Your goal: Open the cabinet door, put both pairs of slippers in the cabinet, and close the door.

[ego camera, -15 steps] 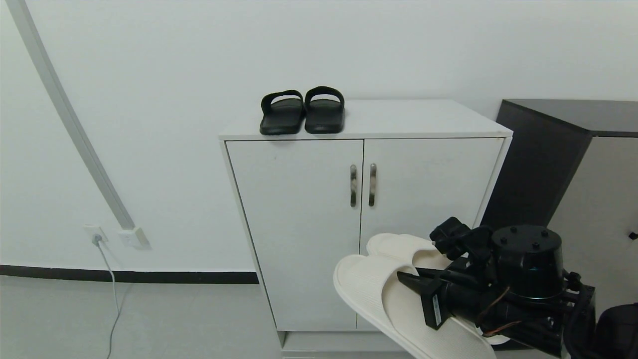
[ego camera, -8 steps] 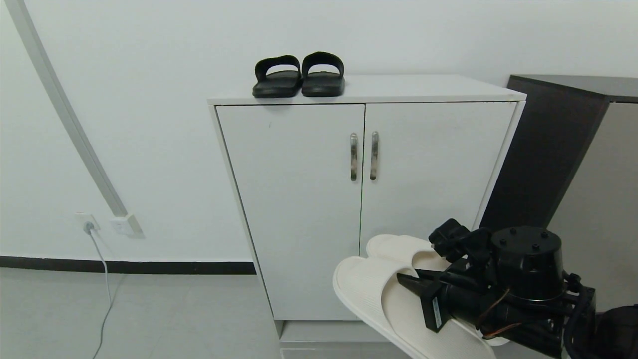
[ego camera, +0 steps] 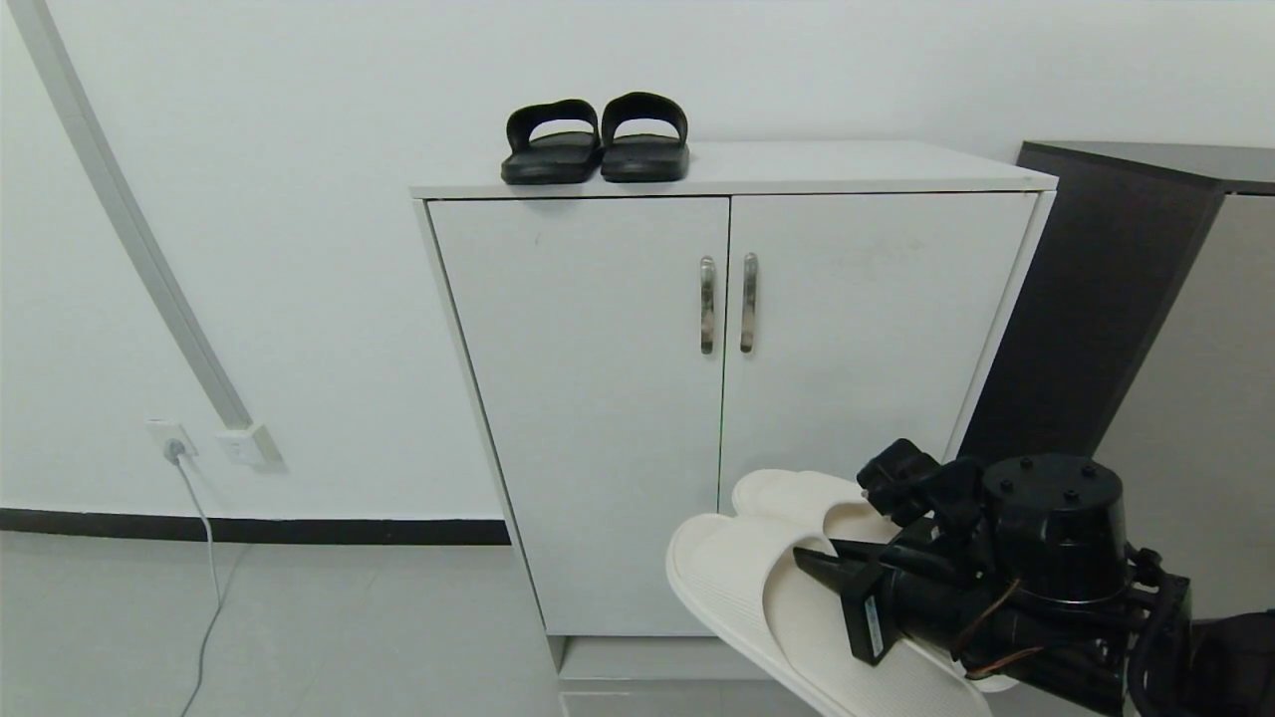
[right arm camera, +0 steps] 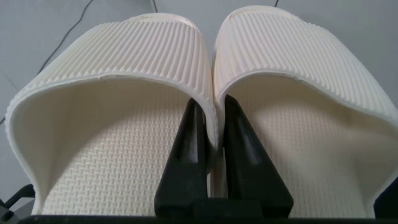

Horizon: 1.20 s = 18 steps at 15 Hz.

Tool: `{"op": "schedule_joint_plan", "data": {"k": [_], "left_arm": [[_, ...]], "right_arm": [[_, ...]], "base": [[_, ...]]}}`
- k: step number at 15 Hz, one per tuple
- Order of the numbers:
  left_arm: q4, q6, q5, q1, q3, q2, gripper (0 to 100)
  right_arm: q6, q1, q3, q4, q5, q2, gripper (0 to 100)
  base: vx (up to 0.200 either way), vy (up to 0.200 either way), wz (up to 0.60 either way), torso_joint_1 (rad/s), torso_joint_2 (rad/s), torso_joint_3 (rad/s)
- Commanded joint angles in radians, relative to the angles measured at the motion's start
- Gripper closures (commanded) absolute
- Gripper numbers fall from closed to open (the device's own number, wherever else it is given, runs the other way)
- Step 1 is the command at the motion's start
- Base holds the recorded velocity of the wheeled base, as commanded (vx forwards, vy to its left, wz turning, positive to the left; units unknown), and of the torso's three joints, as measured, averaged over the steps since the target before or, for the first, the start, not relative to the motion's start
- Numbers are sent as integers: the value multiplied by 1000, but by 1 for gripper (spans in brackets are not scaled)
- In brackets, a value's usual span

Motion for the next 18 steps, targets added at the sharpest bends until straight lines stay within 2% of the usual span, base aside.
{"op": "schedule_joint_plan", "data": {"k": [1, 4, 6, 7, 10, 12, 13, 15, 16, 18], "left_arm": [[3, 0, 0, 0, -1, 3, 0], [-1, 0, 6, 0, -9, 78, 0], [3, -39, -12, -1, -147, 173, 0], [-1, -45, -24, -1, -169, 219, 0], [-24, -45, -236, -3, -256, 465, 0], [-49, -43, -316, -4, -311, 573, 0], [-67, -43, -351, -6, -351, 642, 0], [-116, -42, -380, -9, -394, 774, 0], [-173, -42, -403, -32, -400, 847, 0], [-277, -42, -414, -116, -402, 946, 0]], "right_arm": [[0, 2, 7, -4, 2, 1, 100], [-1, 4, 7, -11, 1, 2, 100], [-1, 2, 14, -22, 2, 2, 100], [-1, 4, 14, -25, 1, 2, 100], [-1, 4, 26, -42, 2, 5, 100], [0, 2, 21, -44, 2, 4, 100], [0, 2, 23, -44, 2, 4, 100], [0, 2, 24, -51, 2, 5, 100], [0, 2, 26, -65, 2, 5, 100], [0, 2, 27, -71, 2, 8, 100]], "base": [[0, 0, 0, 0, 0, 0], [0, 0, 0, -11, 58, 63], [0, 0, 0, -5, 73, 83], [0, 0, 0, 0, 0, 0], [0, 0, 0, 0, 0, 0], [0, 0, 0, 0, 0, 0], [0, 0, 0, 0, 0, 0], [0, 0, 0, 0, 0, 0], [0, 0, 0, 0, 0, 0], [0, 0, 0, 0, 0, 0]]}}
